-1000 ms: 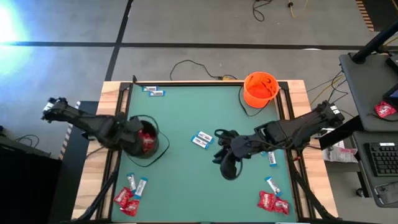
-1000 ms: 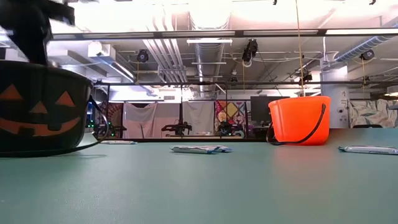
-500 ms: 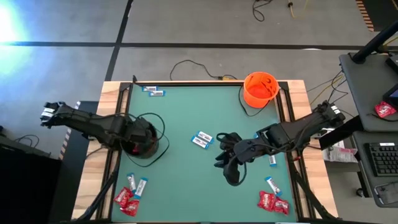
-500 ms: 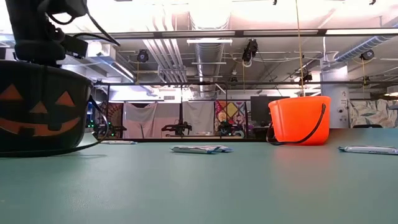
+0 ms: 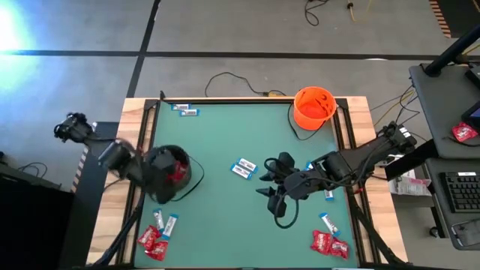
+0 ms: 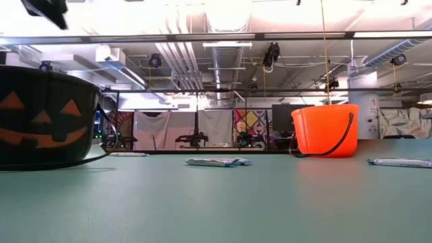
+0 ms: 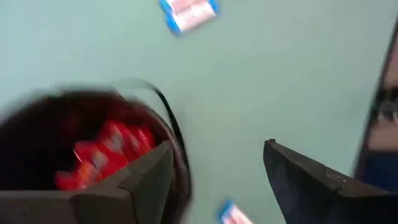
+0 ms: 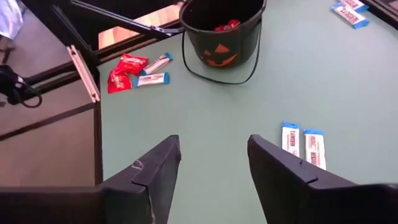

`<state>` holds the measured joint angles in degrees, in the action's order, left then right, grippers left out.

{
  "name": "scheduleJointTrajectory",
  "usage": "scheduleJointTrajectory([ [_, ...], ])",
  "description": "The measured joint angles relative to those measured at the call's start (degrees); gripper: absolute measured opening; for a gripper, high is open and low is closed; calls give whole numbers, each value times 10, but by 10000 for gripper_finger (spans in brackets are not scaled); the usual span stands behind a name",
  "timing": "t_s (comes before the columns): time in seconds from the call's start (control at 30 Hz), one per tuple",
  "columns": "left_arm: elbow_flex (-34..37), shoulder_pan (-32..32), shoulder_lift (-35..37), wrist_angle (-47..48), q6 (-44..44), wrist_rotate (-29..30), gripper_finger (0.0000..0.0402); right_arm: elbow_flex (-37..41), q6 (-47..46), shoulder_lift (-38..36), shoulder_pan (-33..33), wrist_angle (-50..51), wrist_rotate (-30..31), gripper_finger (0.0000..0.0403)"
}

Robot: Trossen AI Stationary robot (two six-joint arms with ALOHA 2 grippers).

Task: Sort candy by brand, put in halloween buckets
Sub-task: Put the red candy into the black bucket

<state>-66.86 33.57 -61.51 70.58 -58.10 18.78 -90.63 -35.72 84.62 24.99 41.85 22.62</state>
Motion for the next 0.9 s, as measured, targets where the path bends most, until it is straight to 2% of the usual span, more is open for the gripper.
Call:
scheduleJointTrajectory([
  [0.1,4,69,-38,6,-37,-61,234,1,14,0,0,2,0,194],
  [0.27,16,175,-98,-11,-99,-224,227,2,17,0,3,6,0,212],
  [0.4,29,232,-130,-80,-175,-261,215,3,18,0,11,12,19,227],
  [0.5,54,233,-143,-133,-223,-299,201,5,23,0,14,13,34,239],
  [0.67,94,208,-165,-141,-267,-348,177,8,23,0,14,13,35,260],
  [0.8,125,205,-188,-176,-306,-411,168,8,-3,0,14,13,35,272],
  [0.9,144,204,-209,-219,-330,-422,168,9,-16,0,14,13,35,277],
])
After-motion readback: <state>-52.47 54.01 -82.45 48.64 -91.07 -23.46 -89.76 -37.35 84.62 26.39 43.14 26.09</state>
